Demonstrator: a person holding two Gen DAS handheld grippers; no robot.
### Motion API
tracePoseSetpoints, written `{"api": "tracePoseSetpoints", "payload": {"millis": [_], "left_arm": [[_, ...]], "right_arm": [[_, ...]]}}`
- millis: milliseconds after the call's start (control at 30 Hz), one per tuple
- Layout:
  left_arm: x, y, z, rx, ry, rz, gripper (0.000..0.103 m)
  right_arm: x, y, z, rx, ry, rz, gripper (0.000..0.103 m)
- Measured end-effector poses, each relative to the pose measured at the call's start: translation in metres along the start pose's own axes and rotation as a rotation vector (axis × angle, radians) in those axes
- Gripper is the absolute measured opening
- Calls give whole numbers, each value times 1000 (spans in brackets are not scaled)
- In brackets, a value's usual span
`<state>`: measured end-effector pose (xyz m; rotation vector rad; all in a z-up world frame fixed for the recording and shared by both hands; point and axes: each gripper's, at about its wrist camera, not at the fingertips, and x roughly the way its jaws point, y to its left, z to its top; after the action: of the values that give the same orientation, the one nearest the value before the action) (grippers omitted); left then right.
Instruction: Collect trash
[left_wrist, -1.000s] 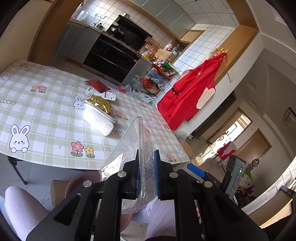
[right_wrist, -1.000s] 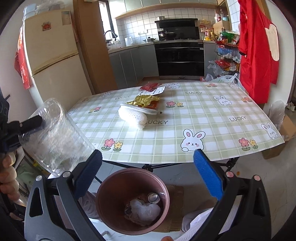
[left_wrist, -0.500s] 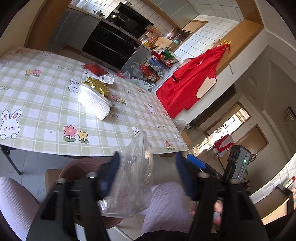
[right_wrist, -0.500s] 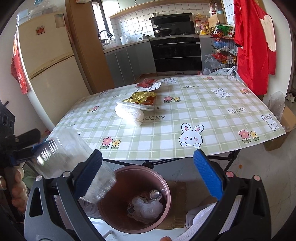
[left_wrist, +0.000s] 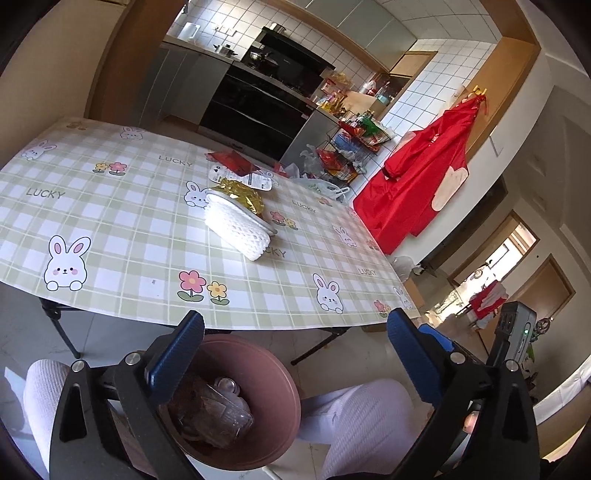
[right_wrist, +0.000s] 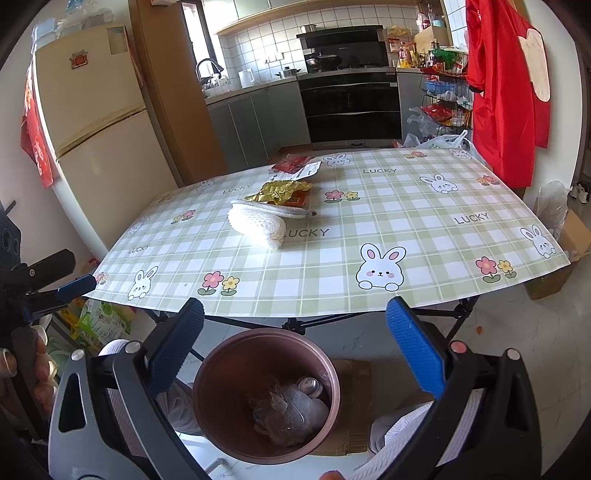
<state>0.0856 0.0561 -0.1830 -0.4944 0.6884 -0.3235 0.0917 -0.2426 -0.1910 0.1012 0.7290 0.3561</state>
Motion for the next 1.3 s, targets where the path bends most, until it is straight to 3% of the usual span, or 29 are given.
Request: {"api": "tracePoseSetpoints", "payload": {"millis": [333,733,1067,1300], "left_arm": [[-1,16,0,-58,9,43,97],[15,32,-10,-58,40,107,97],[49,51,4,-2,76,181,97],[106,62,37,-31,130,171,97]], "right_arm": [[2,-1,-2,5,9,-5,97],[23,-9,-11,30,60,-25,97],[61,-25,0,43,89,-86,97],[97,-31,19,3,82,-107,97]]}}
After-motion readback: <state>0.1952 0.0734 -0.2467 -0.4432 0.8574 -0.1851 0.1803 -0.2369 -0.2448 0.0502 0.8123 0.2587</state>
